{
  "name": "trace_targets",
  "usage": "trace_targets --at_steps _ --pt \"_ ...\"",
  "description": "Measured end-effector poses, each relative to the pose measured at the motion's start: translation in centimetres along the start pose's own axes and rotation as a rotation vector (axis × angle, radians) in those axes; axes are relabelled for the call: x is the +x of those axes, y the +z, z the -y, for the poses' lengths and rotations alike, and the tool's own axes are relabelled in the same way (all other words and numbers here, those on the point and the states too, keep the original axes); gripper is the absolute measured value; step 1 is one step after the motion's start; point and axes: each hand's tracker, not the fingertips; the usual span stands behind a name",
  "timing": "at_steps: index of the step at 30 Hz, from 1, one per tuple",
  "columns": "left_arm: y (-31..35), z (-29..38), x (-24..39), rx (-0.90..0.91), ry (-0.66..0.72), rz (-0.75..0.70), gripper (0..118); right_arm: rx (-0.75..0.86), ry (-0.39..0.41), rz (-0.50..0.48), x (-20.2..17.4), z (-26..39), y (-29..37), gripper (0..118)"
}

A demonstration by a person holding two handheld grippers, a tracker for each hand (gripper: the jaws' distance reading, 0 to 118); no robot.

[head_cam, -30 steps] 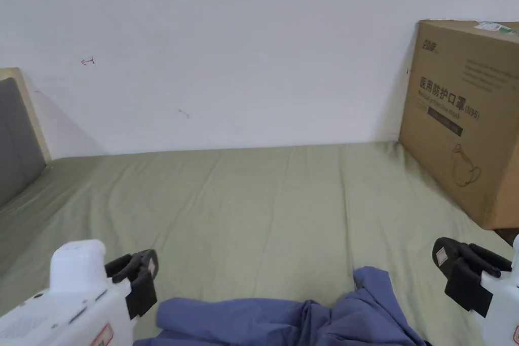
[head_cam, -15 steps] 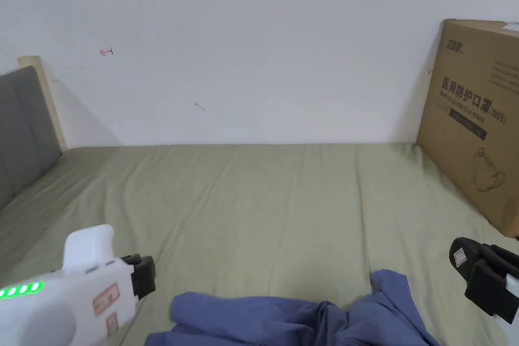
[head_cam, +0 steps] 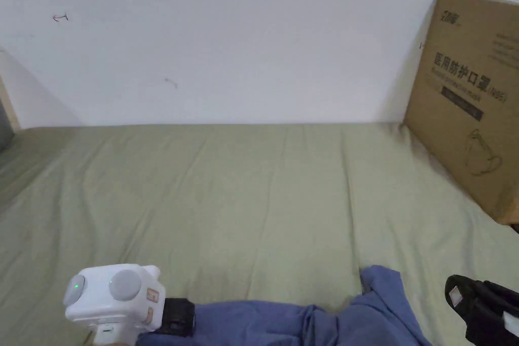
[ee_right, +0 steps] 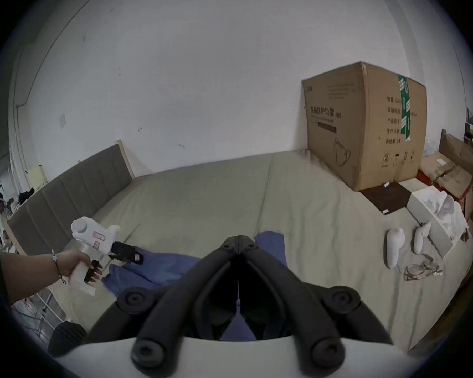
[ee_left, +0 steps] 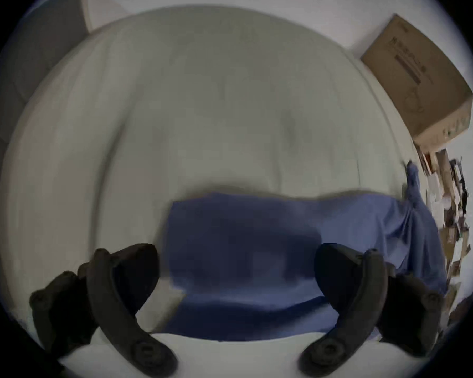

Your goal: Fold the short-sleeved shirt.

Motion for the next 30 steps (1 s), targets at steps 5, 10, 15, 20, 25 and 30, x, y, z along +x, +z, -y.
trace_targets --at_steps 5,10,15,20,25,30 --pt "4.0 3.0 3.3 0.177 -0.328 -0.104 10 -0.194 -0.057 -0.020 3.2 0.3 -5.9 0" --pt "10.0 4.4 2.8 0.233 -0.249 0.041 8 -0.470 -0.106 0.013 5.4 0.2 -14.7 74" --pt "14.2 5.3 1.4 0.266 -0.270 -0.002 8 -0.707 -0.229 0.101 8.2 3.0 -23.2 106" --pt "15.7 5.9 -0.4 0.263 -0.192 0.018 8 -0.776 0.016 0.169 6.9 4.4 -24.6 45" --pt "18.5 5.3 -1.4 0.335 -0.142 0.034 8 -0.638 0.055 0.094 7.0 -1.4 -20.1 0" --pt "23.1 3.4 -0.6 0.427 -0.163 0.015 8 -0.400 0.041 0.056 6.5 -9.9 -13.6 0"
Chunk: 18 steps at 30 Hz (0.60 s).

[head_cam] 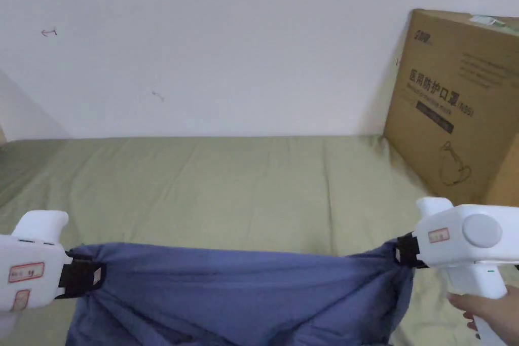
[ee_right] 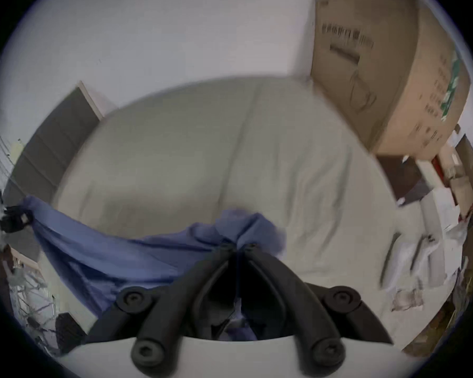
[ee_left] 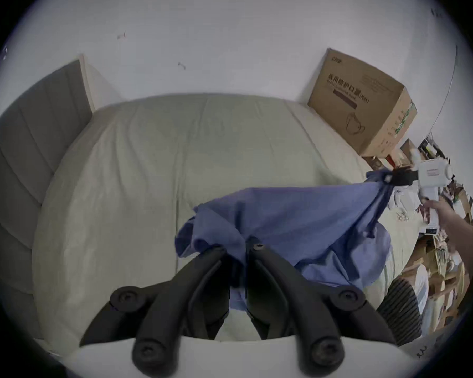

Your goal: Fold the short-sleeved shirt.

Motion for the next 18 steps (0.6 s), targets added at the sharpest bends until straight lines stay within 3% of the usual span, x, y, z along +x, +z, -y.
trace_targets --at_steps 3,10,18 --pt "2.3 -3.1 0.3 0.068 0.015 0.018 8 0.103 -0.039 -0.030 0.0 -4.7 5.2 0" --pt "5.9 -11.2 1.3 0.241 0.036 0.004 8 0.362 -0.007 0.024 -4.4 -15.0 15.8 0" --pt "6.6 -19.1 1.5 0.413 0.068 -0.022 8 0.539 0.104 0.151 -6.8 -27.0 18.1 0"
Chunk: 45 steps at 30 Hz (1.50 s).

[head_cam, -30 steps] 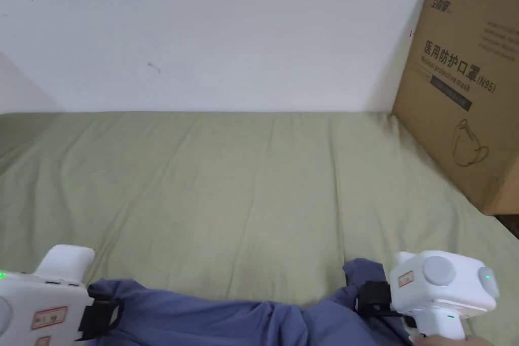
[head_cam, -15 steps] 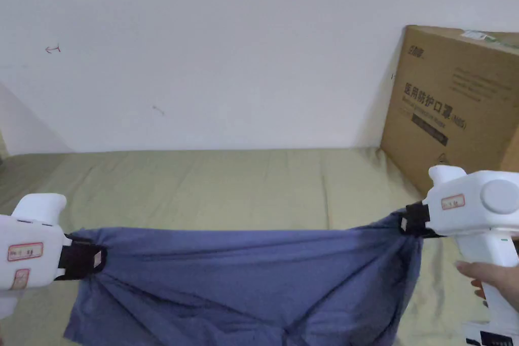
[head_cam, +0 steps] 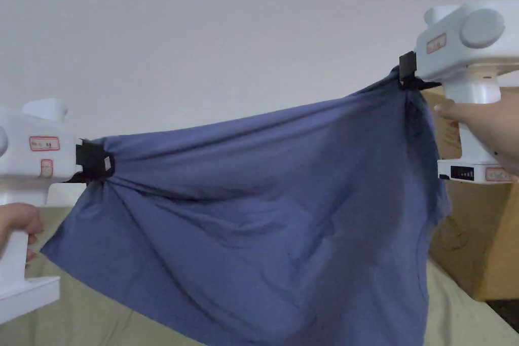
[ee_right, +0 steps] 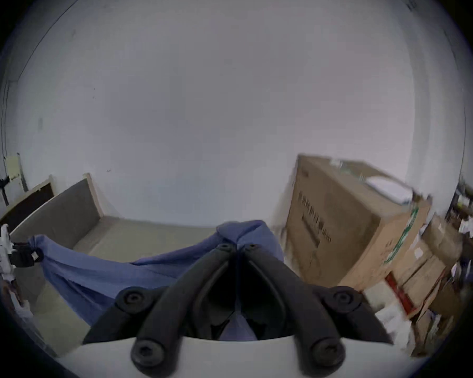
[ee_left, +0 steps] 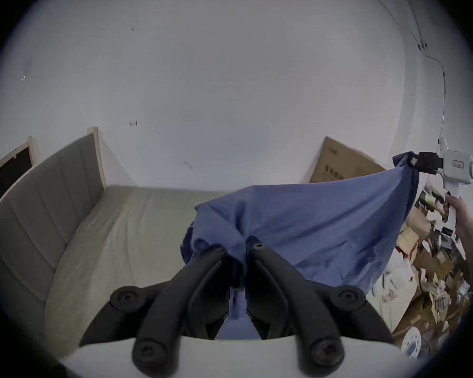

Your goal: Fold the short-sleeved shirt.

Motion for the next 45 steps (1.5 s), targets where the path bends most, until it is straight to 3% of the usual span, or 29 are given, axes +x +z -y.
trace_targets --at_steps 7,13,17,21,24,30,34,38,42,45 --pt "-3.4 -3.2 0.0 0.140 0.021 -0.023 8 0.208 0.067 0.074 -1.6 -6.0 -0.4 0" --pt "-7.8 -1.2 0.3 0.174 0.022 -0.015 8 0.248 0.088 0.100 -1.8 -3.9 -1.3 0" --pt "-11.7 3.9 0.3 0.024 0.004 -0.015 8 0.096 0.057 0.075 -0.3 3.4 -4.6 0" --pt "-14.7 13.7 -0.7 -0.183 0.047 -0.017 8 -0.172 0.042 0.018 0.8 17.3 -5.5 0" --pt "-13.8 21.5 -1.5 -0.293 0.072 0.004 8 -0.412 0.035 -0.004 2.2 28.8 -5.5 0" --pt "-7.3 32.1 -0.8 -0.520 0.015 0.100 8 -0.711 -0.104 -0.050 6.9 45.3 -0.5 0" --pt "-1.6 35.3 1.0 -0.636 -0.043 0.148 8 -0.755 -0.192 -0.047 8.8 49.7 6.5 0" --pt "2.7 37.0 2.4 -0.694 -0.040 0.177 8 -0.792 -0.180 -0.042 9.3 50.6 12.5 0" --pt "5.5 38.3 3.0 -0.732 0.036 0.176 8 -0.851 -0.099 -0.050 9.0 51.0 16.7 0" --pt "6.5 38.9 3.2 -0.749 0.043 0.172 8 -0.863 -0.122 -0.050 8.9 51.1 18.4 0"
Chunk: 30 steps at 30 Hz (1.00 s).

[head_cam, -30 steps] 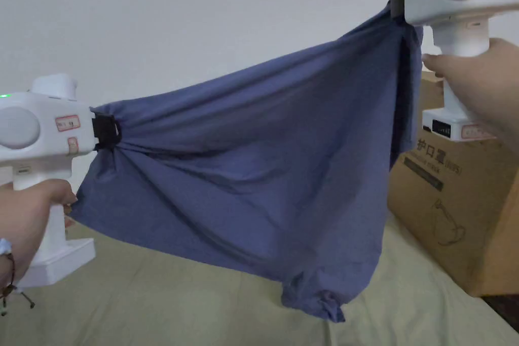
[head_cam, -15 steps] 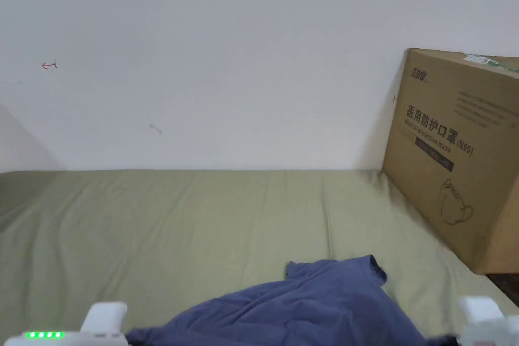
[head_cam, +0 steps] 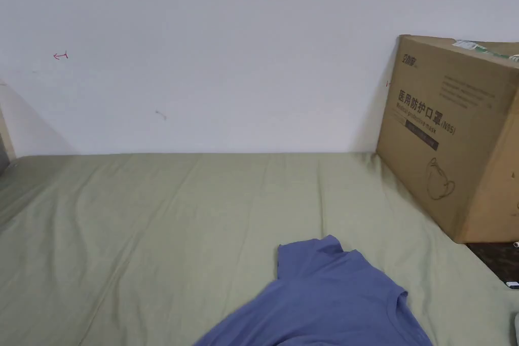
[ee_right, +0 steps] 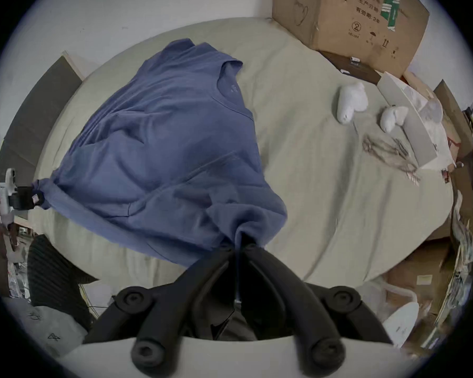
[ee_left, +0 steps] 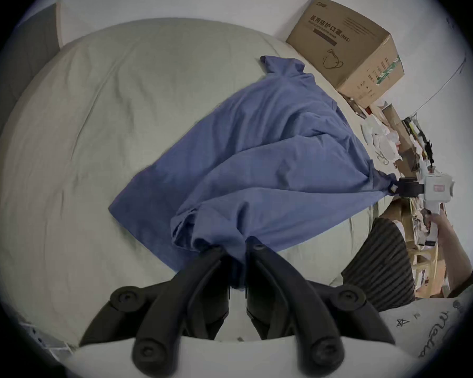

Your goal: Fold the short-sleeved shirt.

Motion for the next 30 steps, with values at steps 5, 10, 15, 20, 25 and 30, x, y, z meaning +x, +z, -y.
trace_targets --at_steps 5,10,15,20,25,30 --pt "1.4 0.7 -0.2 0.025 0.065 0.003 54 0.055 -0.011 -0.026 -0.8 -0.3 1.2 14" --pt "4.0 1.1 -0.9 0.104 0.129 0.036 114 0.071 -0.129 -0.096 -0.6 -1.0 1.5 108" --pt "8.7 1.0 -1.0 0.269 0.171 0.011 114 0.188 -0.118 -0.148 -2.5 -2.3 5.0 108" --pt "14.3 1.3 1.6 0.564 0.147 -0.079 103 0.439 -0.090 -0.251 -6.4 -3.8 9.9 94" --pt "15.9 1.7 3.7 0.672 0.144 -0.137 0 0.639 -0.077 -0.388 -10.1 -4.9 11.9 0" --pt "11.2 -0.5 0.3 0.423 0.267 -0.176 0 0.576 -0.049 -0.472 -11.9 -7.2 11.1 0"
